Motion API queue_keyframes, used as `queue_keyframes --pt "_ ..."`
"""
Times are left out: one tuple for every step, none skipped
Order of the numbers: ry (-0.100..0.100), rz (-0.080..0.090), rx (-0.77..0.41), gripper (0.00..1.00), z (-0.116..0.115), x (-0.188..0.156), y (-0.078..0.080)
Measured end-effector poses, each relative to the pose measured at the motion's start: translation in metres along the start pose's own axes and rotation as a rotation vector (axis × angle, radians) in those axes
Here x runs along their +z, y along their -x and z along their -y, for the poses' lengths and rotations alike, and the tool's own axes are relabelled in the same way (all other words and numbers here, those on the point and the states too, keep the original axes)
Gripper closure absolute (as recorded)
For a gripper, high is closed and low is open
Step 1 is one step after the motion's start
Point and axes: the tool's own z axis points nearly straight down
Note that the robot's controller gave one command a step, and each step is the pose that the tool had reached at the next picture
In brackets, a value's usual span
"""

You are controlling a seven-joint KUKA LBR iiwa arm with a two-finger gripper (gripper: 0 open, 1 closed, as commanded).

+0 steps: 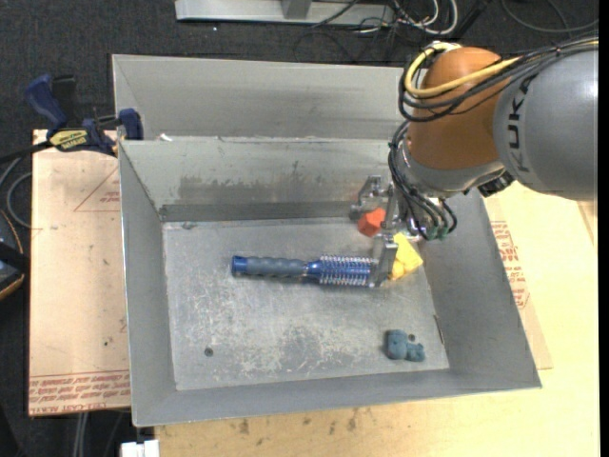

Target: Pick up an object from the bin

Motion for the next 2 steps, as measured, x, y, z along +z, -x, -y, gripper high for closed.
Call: queue_keyframes --pt "0.0 0.01 -0.127 0.0 -0.0195 0.0977 0.0322" --pt "0.0 0.017 -0.127 1.0 -0.0195 0.0931 0.0341"
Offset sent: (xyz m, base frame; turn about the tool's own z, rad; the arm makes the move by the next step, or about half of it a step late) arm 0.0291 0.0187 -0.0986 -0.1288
